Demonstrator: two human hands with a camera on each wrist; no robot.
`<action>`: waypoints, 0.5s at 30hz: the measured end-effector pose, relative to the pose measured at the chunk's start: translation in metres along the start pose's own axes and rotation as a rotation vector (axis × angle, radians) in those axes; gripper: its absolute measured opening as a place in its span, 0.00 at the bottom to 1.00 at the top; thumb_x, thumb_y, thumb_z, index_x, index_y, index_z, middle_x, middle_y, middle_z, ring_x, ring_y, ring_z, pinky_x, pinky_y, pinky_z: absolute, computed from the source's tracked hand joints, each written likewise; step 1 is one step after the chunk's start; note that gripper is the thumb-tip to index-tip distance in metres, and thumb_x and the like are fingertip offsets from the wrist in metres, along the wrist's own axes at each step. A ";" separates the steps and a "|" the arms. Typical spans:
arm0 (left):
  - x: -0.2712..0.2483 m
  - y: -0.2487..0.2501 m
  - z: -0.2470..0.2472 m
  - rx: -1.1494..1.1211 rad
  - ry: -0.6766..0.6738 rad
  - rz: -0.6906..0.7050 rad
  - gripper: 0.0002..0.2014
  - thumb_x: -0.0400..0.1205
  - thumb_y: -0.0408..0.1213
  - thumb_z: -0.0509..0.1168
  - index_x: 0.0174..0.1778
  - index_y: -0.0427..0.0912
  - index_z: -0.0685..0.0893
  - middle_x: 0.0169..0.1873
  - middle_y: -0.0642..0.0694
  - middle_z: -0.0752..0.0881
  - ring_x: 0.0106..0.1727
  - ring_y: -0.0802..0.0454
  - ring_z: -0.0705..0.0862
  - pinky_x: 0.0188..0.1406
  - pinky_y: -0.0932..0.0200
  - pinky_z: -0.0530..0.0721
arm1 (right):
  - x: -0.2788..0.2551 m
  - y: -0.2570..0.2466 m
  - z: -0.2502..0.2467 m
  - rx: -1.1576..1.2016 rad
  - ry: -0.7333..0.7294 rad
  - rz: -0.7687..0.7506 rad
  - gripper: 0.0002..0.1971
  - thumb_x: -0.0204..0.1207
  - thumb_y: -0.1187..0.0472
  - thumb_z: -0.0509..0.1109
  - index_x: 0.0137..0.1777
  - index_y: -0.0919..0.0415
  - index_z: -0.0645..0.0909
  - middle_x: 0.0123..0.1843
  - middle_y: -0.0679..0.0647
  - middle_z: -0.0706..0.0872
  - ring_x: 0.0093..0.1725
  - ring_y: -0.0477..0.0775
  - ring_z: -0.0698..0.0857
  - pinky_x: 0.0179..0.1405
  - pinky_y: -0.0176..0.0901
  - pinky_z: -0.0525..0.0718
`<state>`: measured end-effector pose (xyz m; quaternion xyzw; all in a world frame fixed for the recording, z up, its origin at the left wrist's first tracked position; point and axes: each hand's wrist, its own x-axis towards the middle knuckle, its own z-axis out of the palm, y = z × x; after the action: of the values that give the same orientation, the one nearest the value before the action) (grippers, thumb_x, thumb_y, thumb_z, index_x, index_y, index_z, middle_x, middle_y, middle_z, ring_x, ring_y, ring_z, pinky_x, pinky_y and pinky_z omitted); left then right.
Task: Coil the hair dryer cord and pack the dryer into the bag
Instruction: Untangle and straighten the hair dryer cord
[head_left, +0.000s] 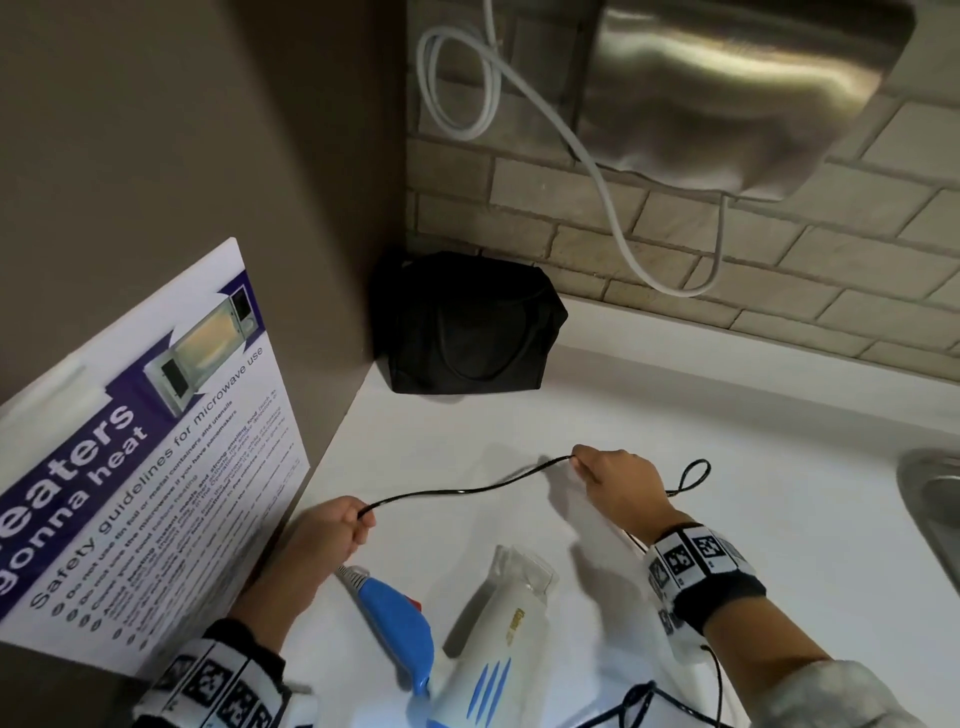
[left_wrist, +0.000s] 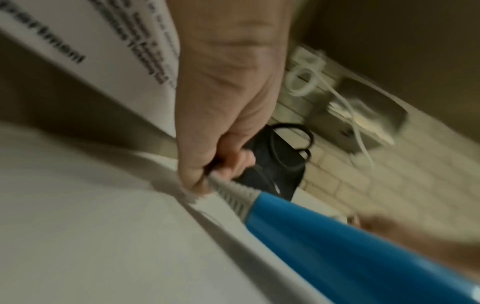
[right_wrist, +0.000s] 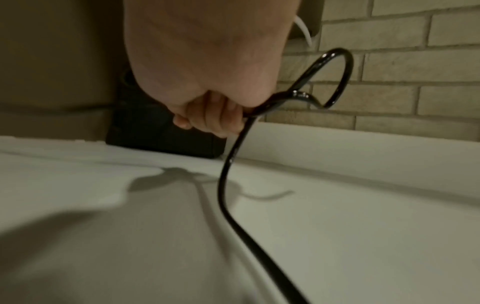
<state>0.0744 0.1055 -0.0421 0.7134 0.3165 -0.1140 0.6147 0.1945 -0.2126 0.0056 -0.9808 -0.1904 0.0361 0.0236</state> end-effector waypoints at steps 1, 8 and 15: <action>0.001 -0.003 0.003 0.155 -0.006 0.050 0.17 0.81 0.26 0.50 0.35 0.40 0.82 0.28 0.46 0.81 0.28 0.52 0.76 0.29 0.61 0.74 | -0.001 -0.005 -0.006 -0.038 0.011 -0.012 0.09 0.83 0.56 0.55 0.43 0.54 0.73 0.31 0.54 0.82 0.33 0.63 0.81 0.29 0.43 0.70; -0.040 0.044 0.046 0.613 -0.025 0.546 0.15 0.85 0.48 0.54 0.60 0.47 0.79 0.52 0.48 0.83 0.52 0.50 0.82 0.56 0.53 0.80 | -0.020 -0.077 -0.047 -0.271 0.160 -0.254 0.11 0.54 0.65 0.79 0.30 0.54 0.78 0.18 0.49 0.76 0.14 0.53 0.72 0.20 0.32 0.44; -0.074 0.077 0.064 0.581 -0.110 0.725 0.20 0.83 0.34 0.60 0.72 0.44 0.71 0.71 0.46 0.75 0.70 0.47 0.75 0.71 0.50 0.72 | -0.038 -0.115 -0.044 -0.210 0.371 -0.467 0.13 0.48 0.66 0.70 0.35 0.54 0.83 0.23 0.45 0.81 0.20 0.48 0.77 0.18 0.36 0.69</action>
<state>0.0778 0.0182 0.0468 0.9134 -0.0315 -0.0134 0.4057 0.1198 -0.1215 0.0584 -0.8974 -0.4056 -0.1697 -0.0358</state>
